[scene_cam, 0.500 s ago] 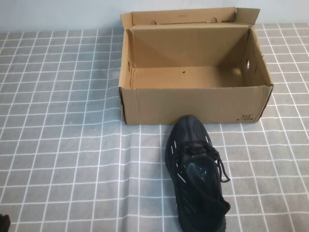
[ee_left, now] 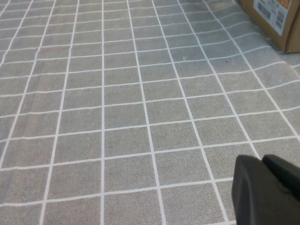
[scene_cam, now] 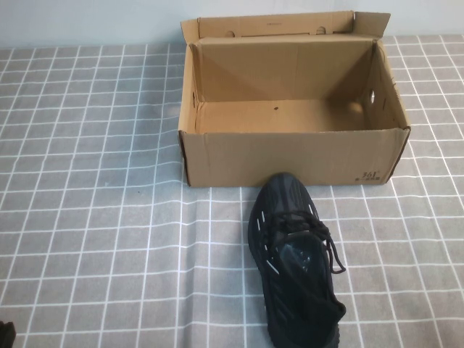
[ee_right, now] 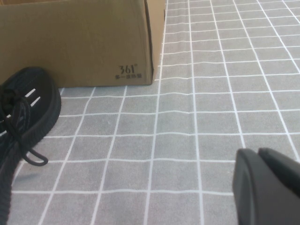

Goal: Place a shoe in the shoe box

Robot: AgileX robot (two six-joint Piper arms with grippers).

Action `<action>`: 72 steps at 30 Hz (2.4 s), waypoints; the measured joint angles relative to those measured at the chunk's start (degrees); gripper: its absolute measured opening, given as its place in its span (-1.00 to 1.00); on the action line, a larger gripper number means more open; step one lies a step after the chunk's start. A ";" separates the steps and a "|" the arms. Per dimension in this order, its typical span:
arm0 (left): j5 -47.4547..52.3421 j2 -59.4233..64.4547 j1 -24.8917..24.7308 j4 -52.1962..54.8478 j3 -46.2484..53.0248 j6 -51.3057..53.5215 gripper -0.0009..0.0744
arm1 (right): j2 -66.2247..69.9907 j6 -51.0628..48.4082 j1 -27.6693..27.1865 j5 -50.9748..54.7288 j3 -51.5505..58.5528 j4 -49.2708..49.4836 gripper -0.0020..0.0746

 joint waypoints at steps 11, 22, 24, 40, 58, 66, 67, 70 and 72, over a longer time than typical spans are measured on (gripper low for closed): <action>0.00 0.00 0.00 0.00 0.00 0.00 -0.98 | 0.00 0.00 0.00 0.00 0.00 0.00 -0.99; 0.00 0.00 0.00 0.00 0.00 0.00 -0.98 | 0.00 0.00 0.00 0.00 0.00 0.00 -0.99; 0.00 0.00 0.00 0.00 0.00 0.00 -0.98 | 0.00 0.00 0.00 0.00 0.00 0.00 -0.99; 0.00 0.00 0.00 0.00 0.00 0.00 -0.98 | 0.00 0.00 0.00 -0.55 0.00 0.23 -0.99; 0.00 0.00 0.00 0.00 0.00 0.00 -0.98 | 0.00 0.00 0.00 -15.68 -0.17 39.29 -0.99; 0.00 0.00 0.00 0.00 0.00 0.00 -0.98 | 12.17 0.00 0.00 10.49 -17.26 32.68 -0.99; 0.00 0.00 0.00 0.00 0.00 0.00 -0.98 | 15.75 0.00 0.00 15.14 -20.49 30.34 -0.99; 0.00 0.00 0.00 0.00 0.00 0.00 -0.98 | 26.09 -2.18 0.00 26.83 -28.96 24.88 -0.99; 0.00 0.00 0.00 0.00 0.00 0.00 -0.98 | 32.36 -4.42 0.00 32.69 -33.43 22.37 -0.99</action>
